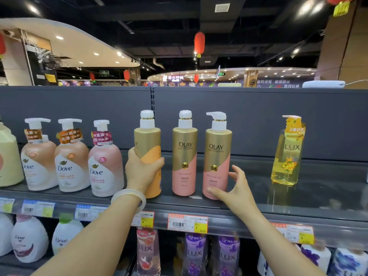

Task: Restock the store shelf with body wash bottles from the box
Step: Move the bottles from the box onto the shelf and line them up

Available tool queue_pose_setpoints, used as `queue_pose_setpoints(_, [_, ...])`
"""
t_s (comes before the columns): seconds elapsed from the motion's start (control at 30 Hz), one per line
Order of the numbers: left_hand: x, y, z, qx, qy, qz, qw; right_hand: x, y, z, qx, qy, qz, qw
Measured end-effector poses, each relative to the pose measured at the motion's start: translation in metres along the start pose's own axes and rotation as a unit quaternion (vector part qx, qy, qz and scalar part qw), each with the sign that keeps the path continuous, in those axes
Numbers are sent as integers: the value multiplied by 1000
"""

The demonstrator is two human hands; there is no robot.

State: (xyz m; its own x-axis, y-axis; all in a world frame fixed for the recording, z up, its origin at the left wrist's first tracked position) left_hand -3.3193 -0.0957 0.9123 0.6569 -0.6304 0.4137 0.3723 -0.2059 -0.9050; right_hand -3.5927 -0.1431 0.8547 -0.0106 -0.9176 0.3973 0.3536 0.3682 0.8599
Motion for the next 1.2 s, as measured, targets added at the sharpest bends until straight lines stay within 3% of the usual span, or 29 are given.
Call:
queue_pose_setpoints(0.17, [1, 7, -2, -15, 30, -9, 999, -2, 2, -1, 1, -3, 4, 1000])
queue_pose_setpoints(0.27, [7, 12, -2, -66, 115, 15, 991, -3, 3, 1, 6, -9, 4, 1000])
queue_pose_setpoints(0.33, [9, 20, -3, -101, 188, 74, 974, -3, 3, 2, 5, -14, 5, 1000])
queue_pose_setpoints(0.47, [8, 41, -2, -21, 281, 126, 951, -3, 5, 1, 0, -18, 9, 1000])
queue_pose_setpoints(0.6, [11, 46, 0, 37, 232, 77, 969, -2, 4, 1, -3, -23, 12, 1000])
queue_pose_setpoints(0.67, [11, 46, -1, 102, 151, 38, 983, -1, 3, 1, -13, -26, 13, 999])
queue_pose_setpoints(0.77, [3, 51, -1, 216, 47, 26, 975, 0, 0, 1, -17, -31, 12, 999])
queue_pose_setpoints(0.83, [1, 59, -4, 198, 61, 38, 978, 1, -2, 2, -17, -34, 11, 999])
queue_pose_setpoints(1.0, [7, 58, -11, 11, 200, 59, 978, 1, 0, 0, -18, -34, 11, 999])
queue_pose_setpoints(1.2, [8, 54, -8, 74, 193, 16, 978, 0, 7, -5, -22, -5, 2, 1000])
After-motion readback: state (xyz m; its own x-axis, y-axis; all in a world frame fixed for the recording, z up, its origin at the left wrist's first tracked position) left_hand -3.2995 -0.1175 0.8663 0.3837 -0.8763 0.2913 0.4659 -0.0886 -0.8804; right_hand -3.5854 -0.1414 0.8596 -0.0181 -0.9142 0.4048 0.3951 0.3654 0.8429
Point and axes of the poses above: each hand's wrist, its own x-axis towards the middle knuckle, its own z-axis out of the back of the hand, y = z × x, the point moved 7 cm from there along x, towards the middle knuckle, and after that the axes turned 4 degrees about -y, right-handed, at the moved point
